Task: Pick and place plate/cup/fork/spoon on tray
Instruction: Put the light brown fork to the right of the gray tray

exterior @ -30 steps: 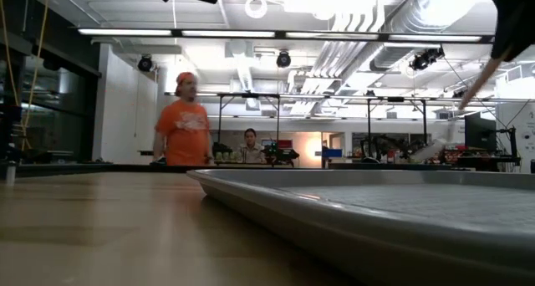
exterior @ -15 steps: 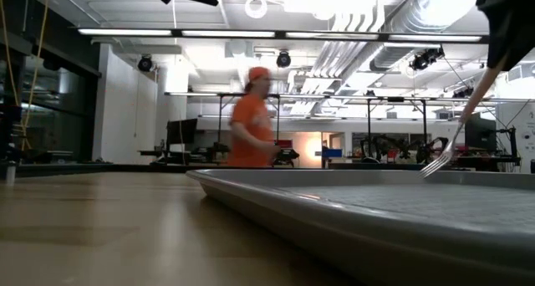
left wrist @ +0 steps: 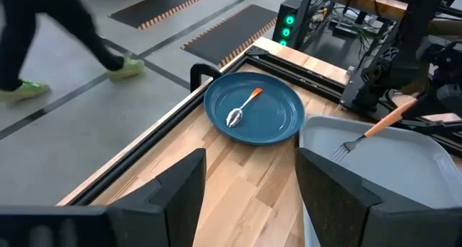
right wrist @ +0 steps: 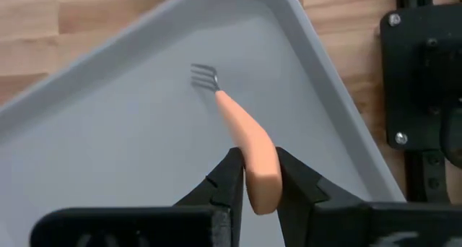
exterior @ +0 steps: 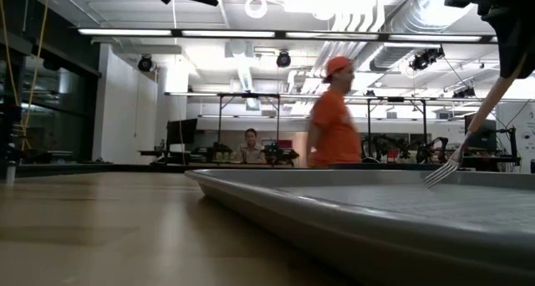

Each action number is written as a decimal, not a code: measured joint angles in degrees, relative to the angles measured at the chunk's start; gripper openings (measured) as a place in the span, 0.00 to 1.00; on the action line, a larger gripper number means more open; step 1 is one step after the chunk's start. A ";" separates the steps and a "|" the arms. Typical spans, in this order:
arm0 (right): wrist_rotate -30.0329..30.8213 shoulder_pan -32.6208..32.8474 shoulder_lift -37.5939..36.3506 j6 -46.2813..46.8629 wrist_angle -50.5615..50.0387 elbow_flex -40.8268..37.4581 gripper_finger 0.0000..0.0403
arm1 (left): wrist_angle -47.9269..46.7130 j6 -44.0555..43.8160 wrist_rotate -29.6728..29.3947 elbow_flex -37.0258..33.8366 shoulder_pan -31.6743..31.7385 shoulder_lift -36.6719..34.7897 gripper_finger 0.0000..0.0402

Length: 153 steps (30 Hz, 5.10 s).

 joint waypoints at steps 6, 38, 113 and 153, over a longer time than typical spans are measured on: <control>-3.10 -0.04 0.63 -0.29 0.94 -0.13 0.17 | -0.03 0.02 0.05 0.00 0.00 0.00 0.50; -19.93 0.00 19.35 -7.42 18.94 -0.20 0.21 | -0.12 0.09 0.14 0.00 0.00 0.00 0.50; -6.63 0.13 -22.09 -12.43 54.15 -32.24 0.40 | -0.06 -2.99 5.65 0.00 -0.02 -0.02 0.50; -9.02 -13.75 -2.14 -30.67 50.11 -29.11 0.00 | 0.00 -2.95 5.62 0.02 -0.02 0.35 0.50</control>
